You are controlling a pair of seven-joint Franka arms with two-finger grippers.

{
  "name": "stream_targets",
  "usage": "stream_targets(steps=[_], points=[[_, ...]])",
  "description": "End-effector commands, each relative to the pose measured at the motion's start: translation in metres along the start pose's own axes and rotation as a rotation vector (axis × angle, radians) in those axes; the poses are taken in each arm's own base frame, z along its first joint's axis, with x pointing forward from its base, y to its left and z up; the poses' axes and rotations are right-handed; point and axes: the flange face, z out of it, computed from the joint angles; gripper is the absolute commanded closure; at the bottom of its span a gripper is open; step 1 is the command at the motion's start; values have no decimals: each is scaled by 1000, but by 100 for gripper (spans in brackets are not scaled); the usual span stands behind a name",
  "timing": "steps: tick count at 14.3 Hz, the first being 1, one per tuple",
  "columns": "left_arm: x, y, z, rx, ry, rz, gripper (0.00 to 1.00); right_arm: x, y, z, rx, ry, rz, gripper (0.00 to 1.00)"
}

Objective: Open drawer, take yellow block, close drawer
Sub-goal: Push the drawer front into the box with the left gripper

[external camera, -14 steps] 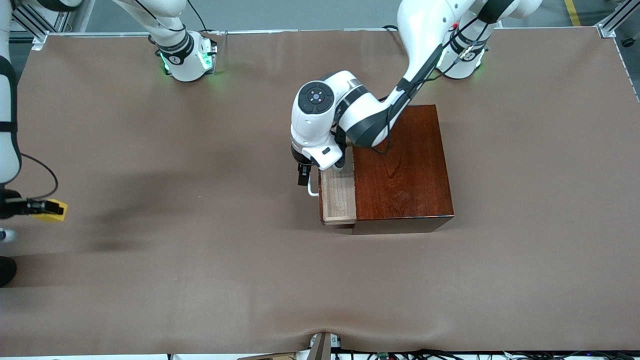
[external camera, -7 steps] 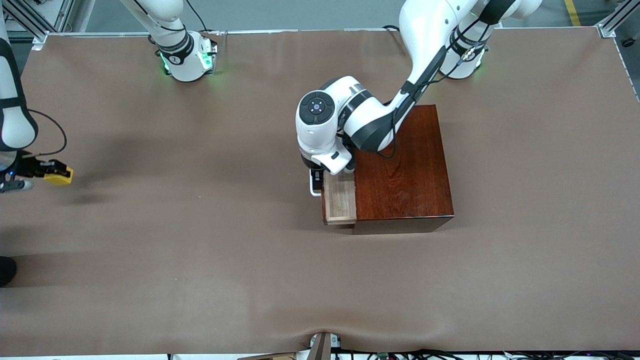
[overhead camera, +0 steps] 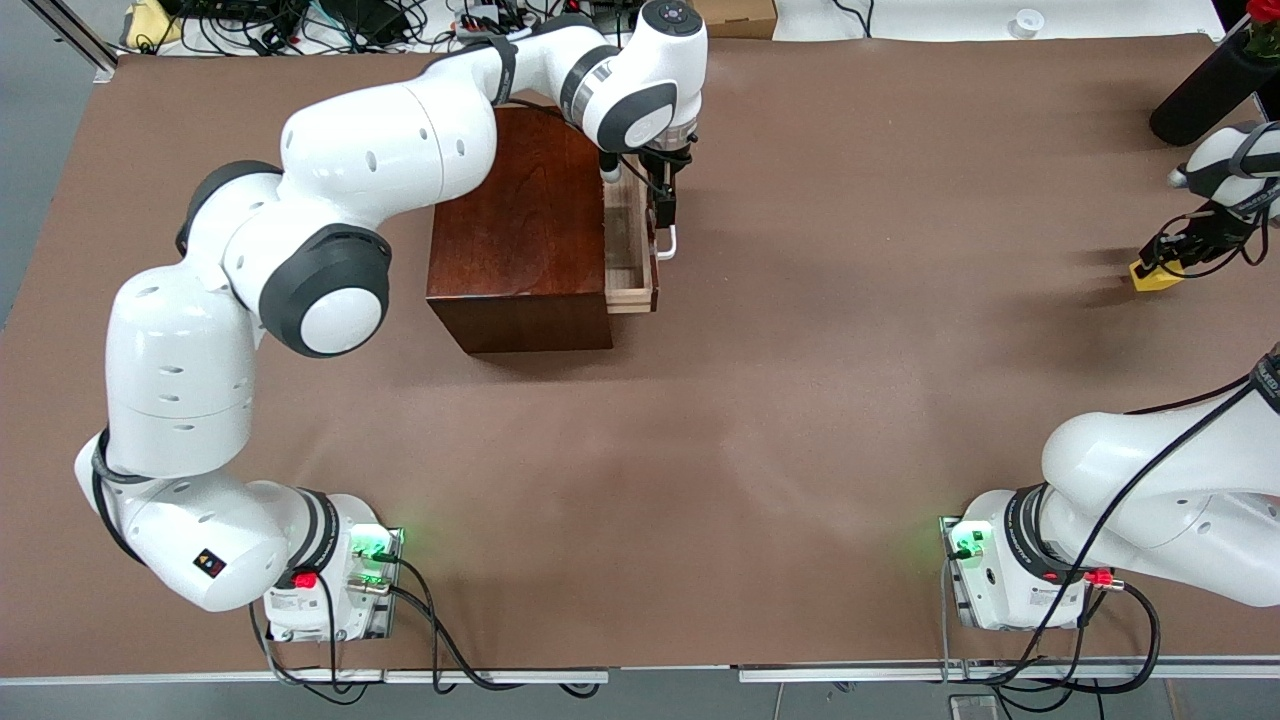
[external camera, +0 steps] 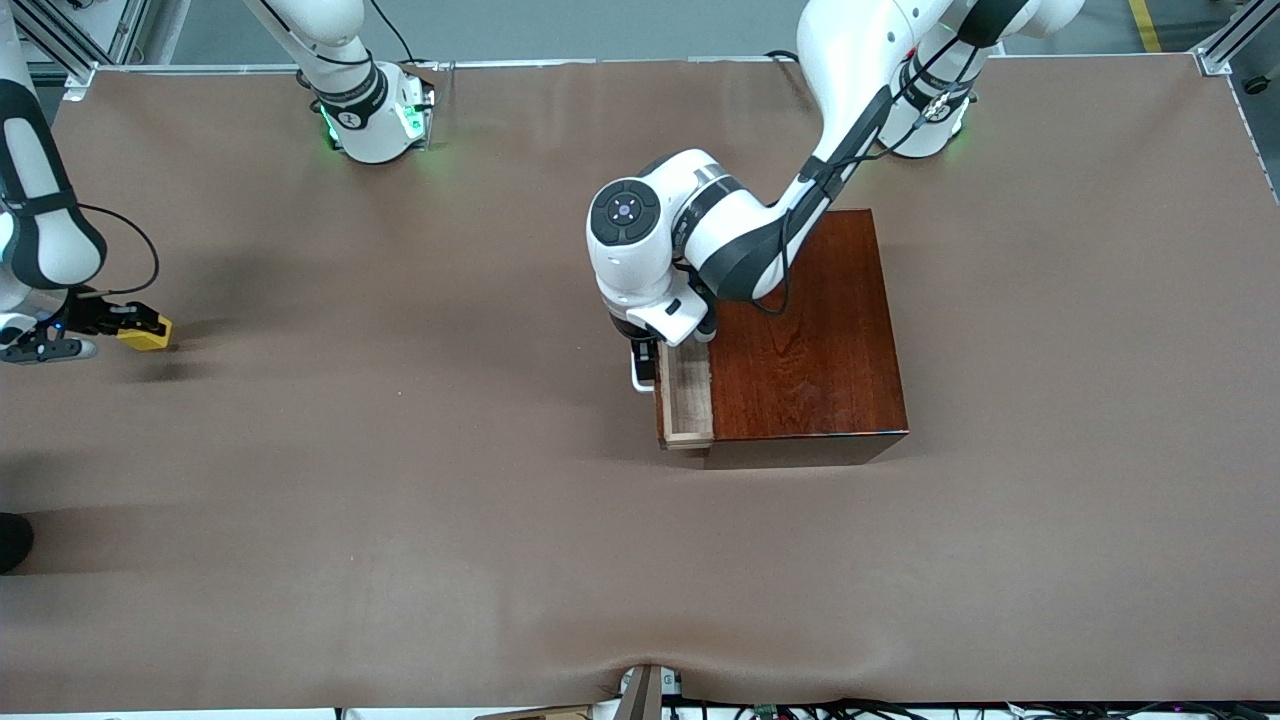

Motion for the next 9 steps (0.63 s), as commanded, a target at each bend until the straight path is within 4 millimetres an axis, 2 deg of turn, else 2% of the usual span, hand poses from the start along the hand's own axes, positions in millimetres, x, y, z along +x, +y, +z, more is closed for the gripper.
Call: stream_targets(steps=[1,3,5,6,7,8,9], points=[[30,11,6,-25,144,-36,0,1,-26,8,-2,-33,73,81],[39,16,7,-35,192,-35,0,6,-39,10,-16,-48,101,83],[48,22,8,-41,237,-36,0,8,-44,13,-35,-64,103,81],[50,23,7,-40,243,-37,0,8,-44,14,-40,-69,98,71],[52,24,8,-39,247,-38,0,9,-44,15,-41,-69,104,41],[59,29,8,-42,272,-49,0,9,-43,15,-45,-65,120,0],[62,30,9,-42,290,-51,0,10,-43,15,-46,-64,125,0]])
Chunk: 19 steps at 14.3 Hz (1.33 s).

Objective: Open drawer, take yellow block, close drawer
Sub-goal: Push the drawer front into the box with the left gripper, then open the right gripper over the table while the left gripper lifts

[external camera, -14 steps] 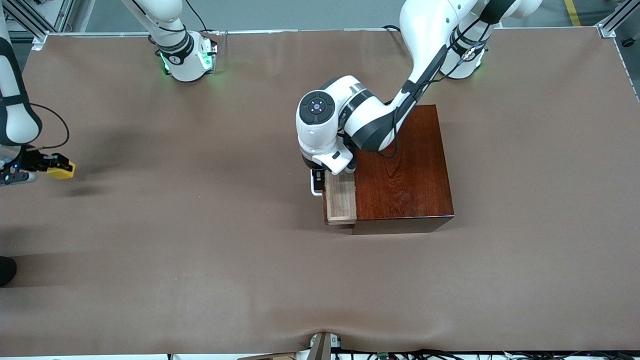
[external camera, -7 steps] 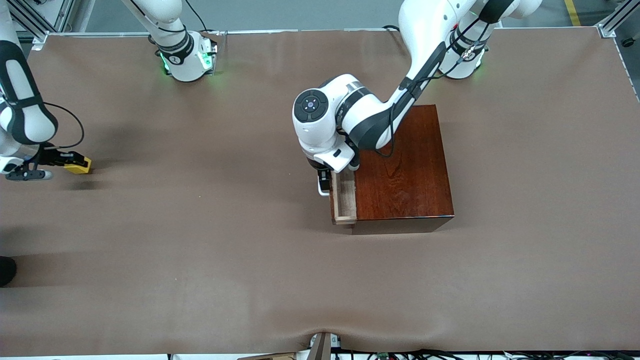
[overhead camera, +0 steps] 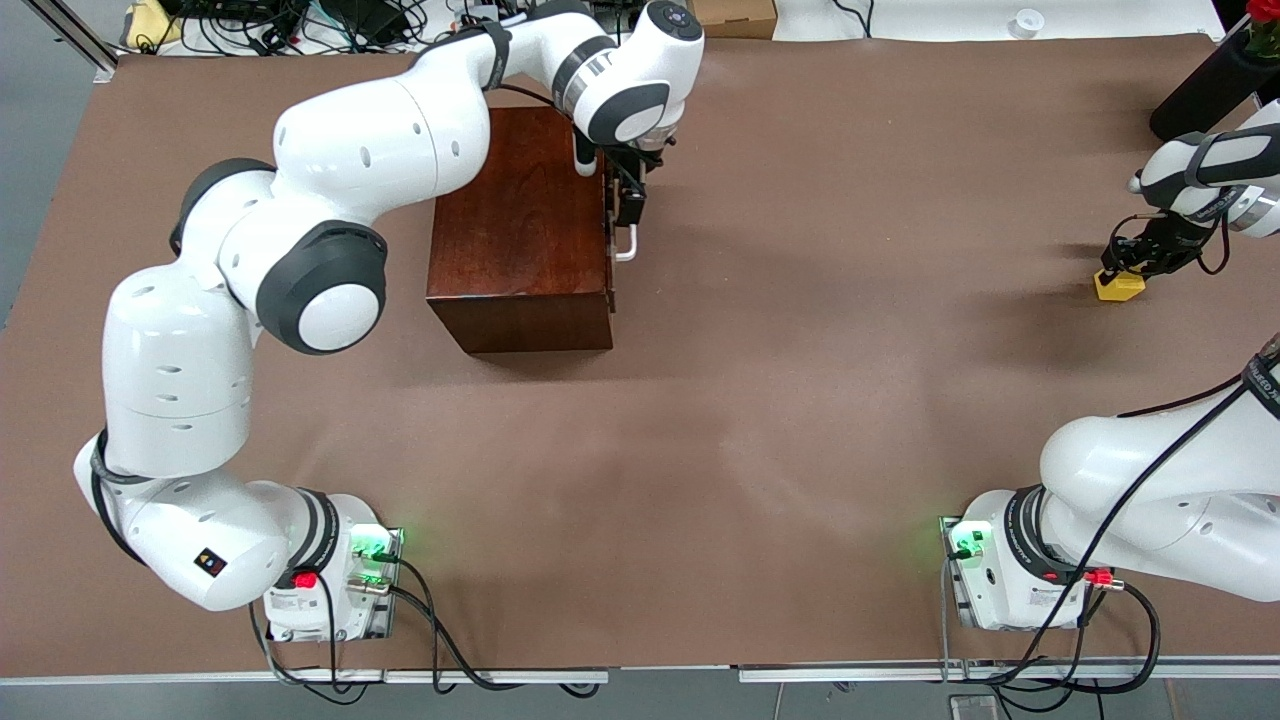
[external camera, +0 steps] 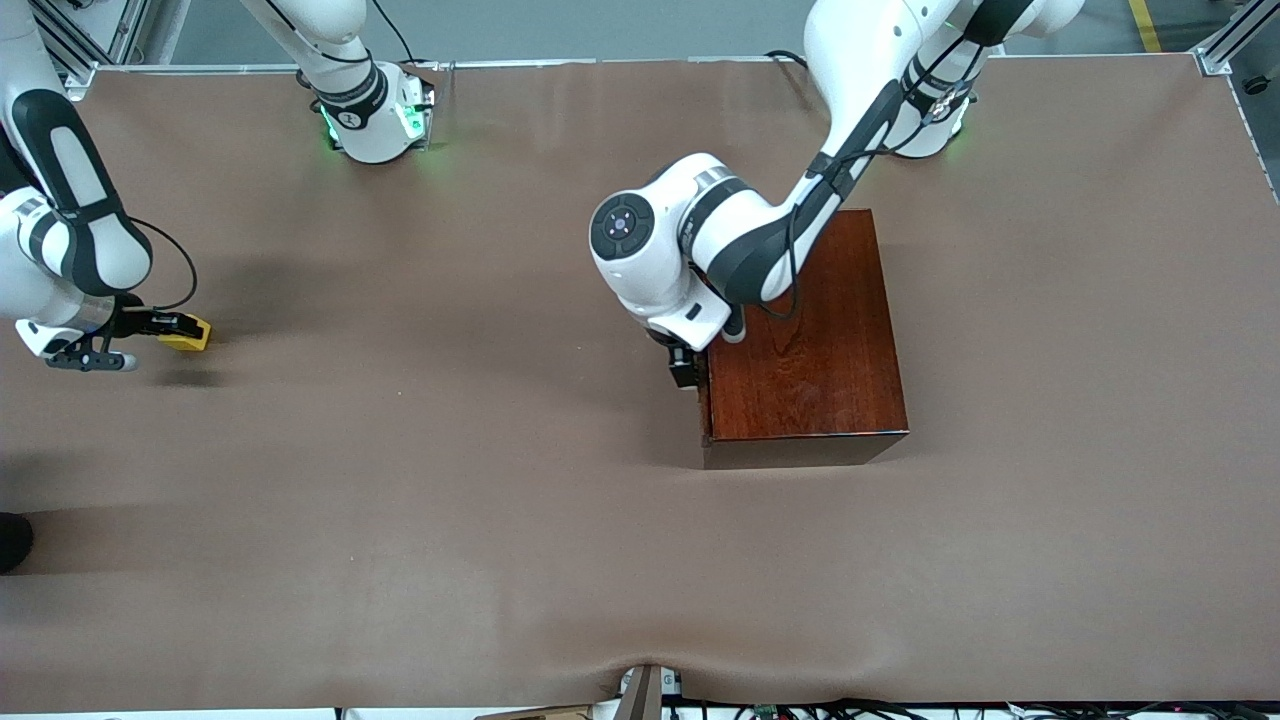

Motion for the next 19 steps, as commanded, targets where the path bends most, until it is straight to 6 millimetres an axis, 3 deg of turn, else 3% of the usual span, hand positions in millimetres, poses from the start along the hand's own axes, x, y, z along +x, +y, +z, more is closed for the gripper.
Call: stream_targets(steps=[1,3,4,6,8,10,12,14,16,19], points=[[25,17,4,-33,87,-30,0,-3,1,-4,-21,-3,17,0],[22,14,1,-37,81,-23,0,5,0,-25,-34,15,13,0],[21,14,-4,-43,74,-21,0,12,-3,-46,-40,16,3,0],[10,10,-25,-80,45,1,0,34,-25,-107,-65,28,-41,0],[3,7,-47,-118,17,69,0,52,-62,-178,-97,60,-96,0],[23,26,-76,-155,-17,119,0,56,-106,-239,-117,85,-104,0],[63,56,-101,-186,-37,153,0,46,-154,-290,-130,113,-91,0],[114,104,-96,-205,-53,185,0,29,-196,-321,-129,126,-84,0],[186,150,-110,-249,-86,187,0,14,-233,-347,-133,154,-125,0],[290,193,-120,-265,-157,257,0,1,-271,-393,-115,133,-121,0]])
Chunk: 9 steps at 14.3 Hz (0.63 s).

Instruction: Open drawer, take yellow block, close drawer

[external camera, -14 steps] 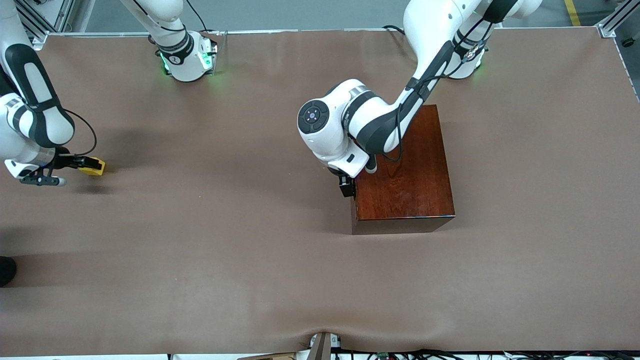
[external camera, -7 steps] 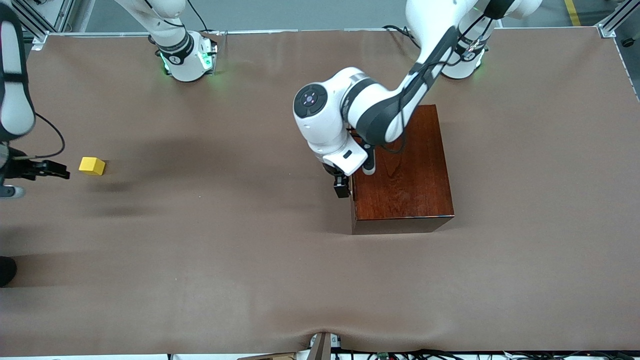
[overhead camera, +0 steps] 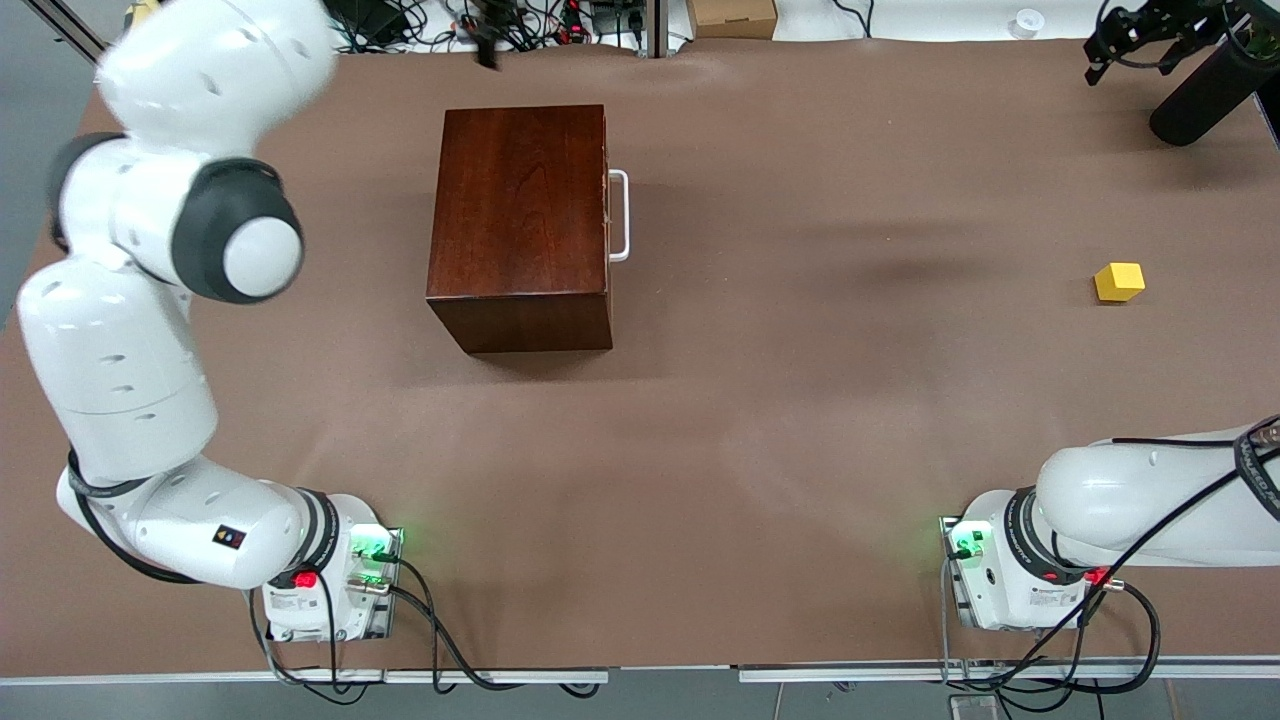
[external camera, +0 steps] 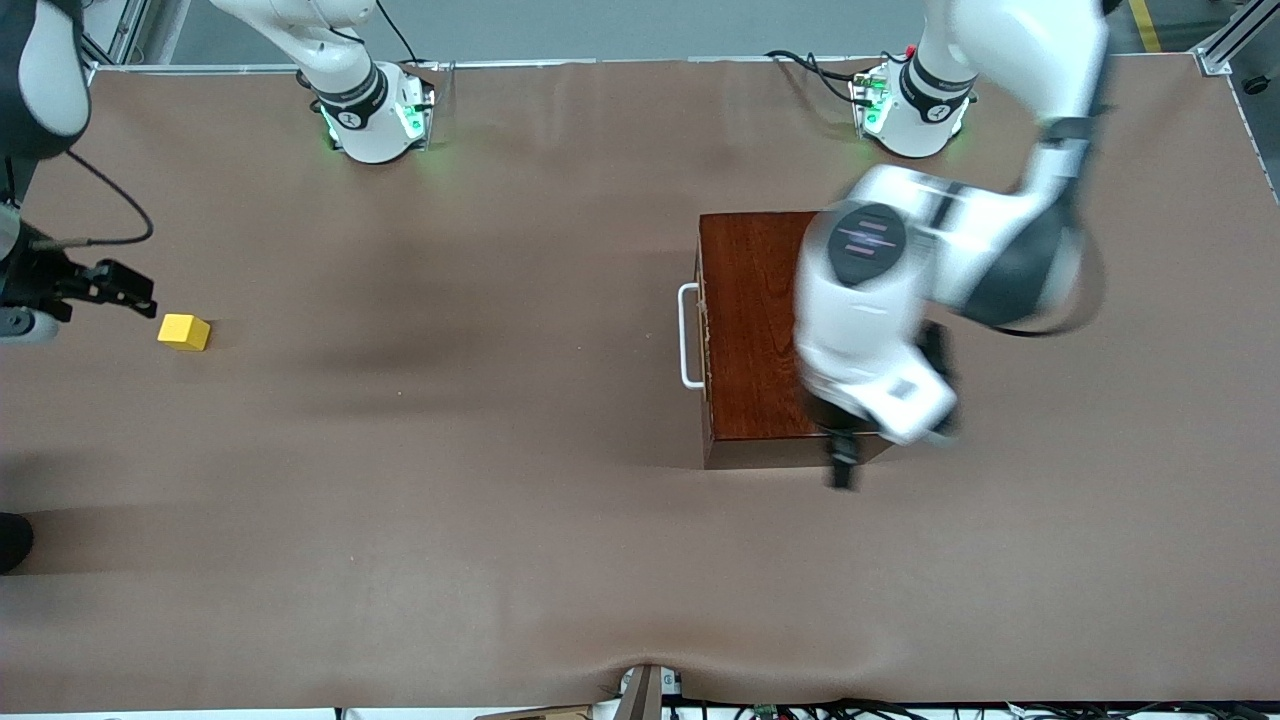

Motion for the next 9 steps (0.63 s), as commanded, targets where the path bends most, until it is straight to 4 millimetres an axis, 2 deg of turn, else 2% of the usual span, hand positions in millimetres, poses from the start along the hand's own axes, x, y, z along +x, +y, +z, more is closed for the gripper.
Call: stream_targets(steps=[1,3,7,8,9], points=[[83,5,-30,-23,-81,77,0,-3,-19,-45,17,-9,15,0],[131,0,-42,-29,-114,159,0,-4,-23,-54,36,3,12,0],[205,-37,-74,-63,-198,370,0,-5,-25,-57,37,2,-2,0],[218,-46,-83,-79,-205,424,0,-5,-25,-57,37,2,-9,0],[219,-55,-89,-83,-200,487,0,-4,-24,-58,37,8,-7,0]])
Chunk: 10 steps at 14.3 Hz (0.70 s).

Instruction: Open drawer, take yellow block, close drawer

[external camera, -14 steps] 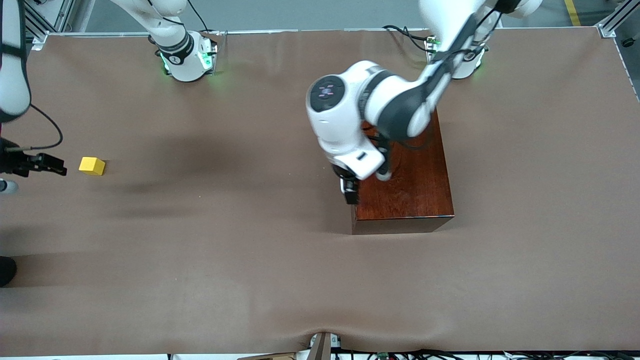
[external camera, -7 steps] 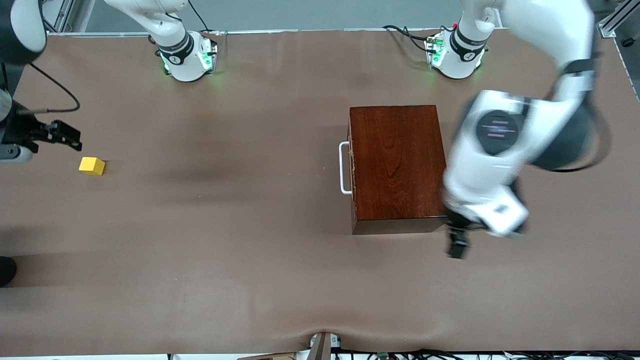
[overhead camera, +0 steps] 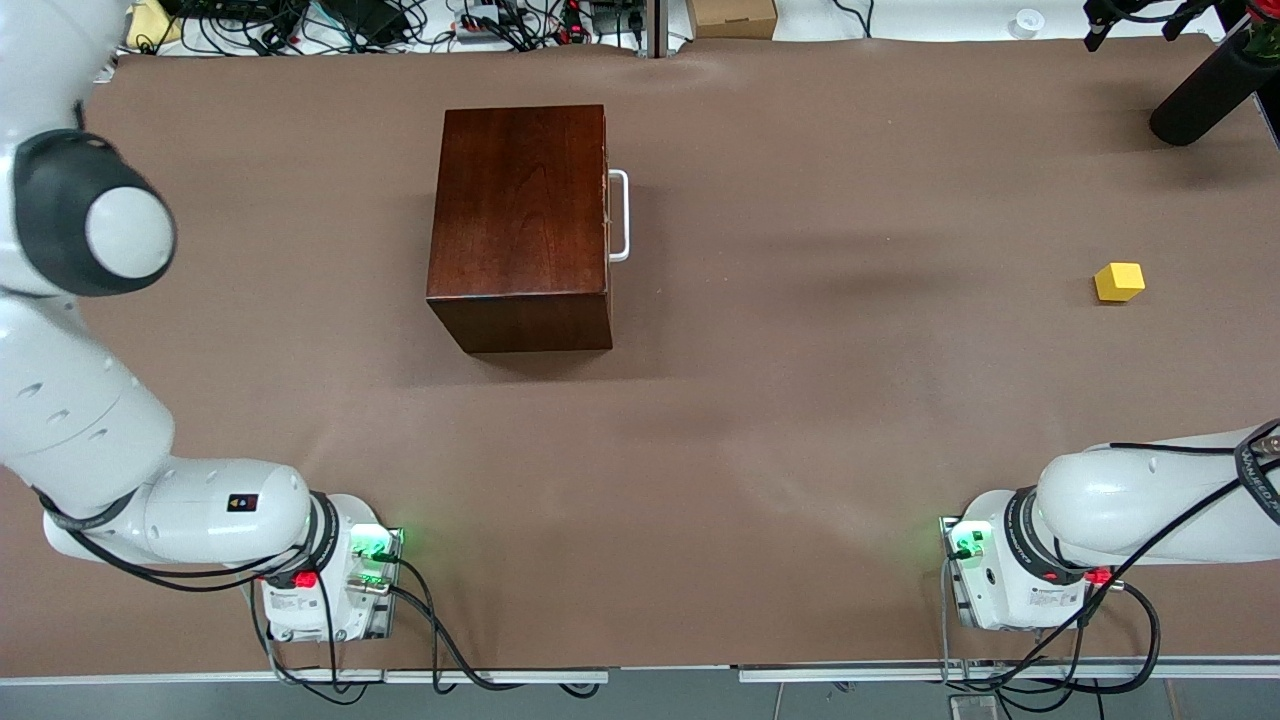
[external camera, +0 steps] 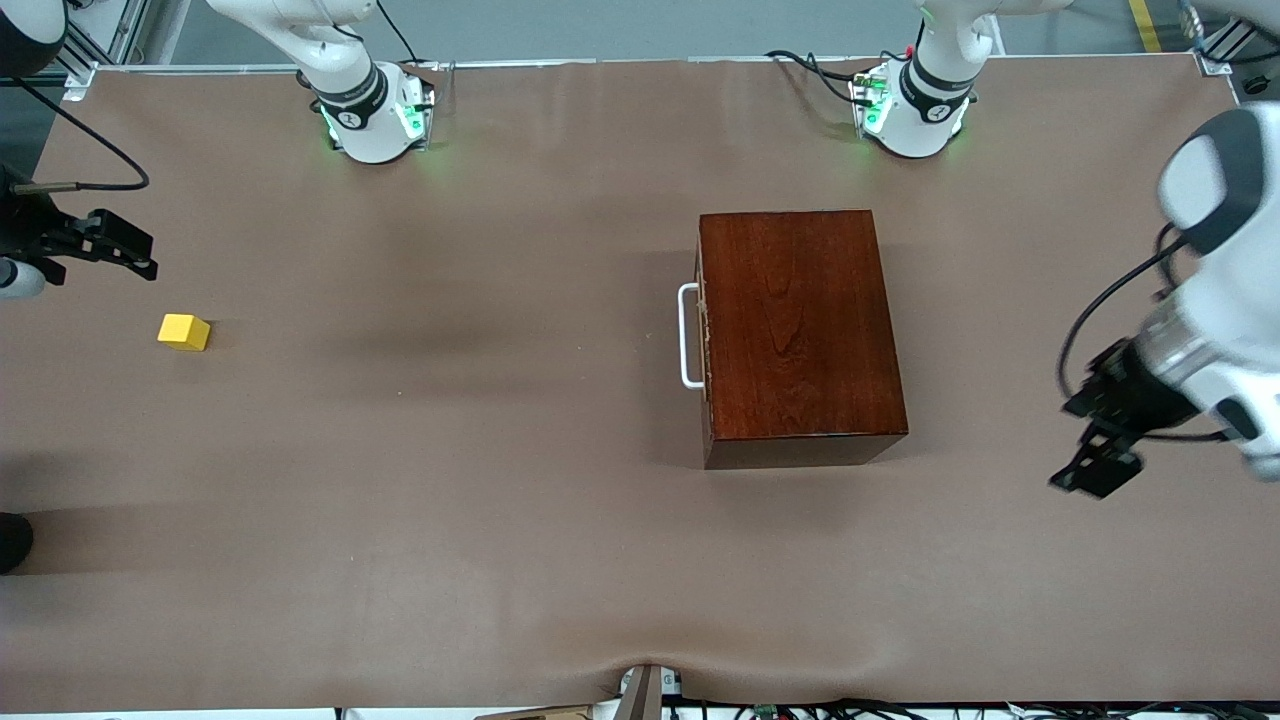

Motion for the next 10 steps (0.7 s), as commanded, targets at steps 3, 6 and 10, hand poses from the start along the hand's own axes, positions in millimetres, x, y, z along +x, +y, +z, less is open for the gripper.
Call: stream_targets(steps=[3,6,10], points=[[-34,-51,-28,22,-22,293,0,0,11,-12,40,28,40,0],[-41,-66,-47,45,-45,417,0,1,9,-13,41,36,108,0],[-31,-98,-59,110,-164,685,0,3,4,-13,42,33,121,0]])
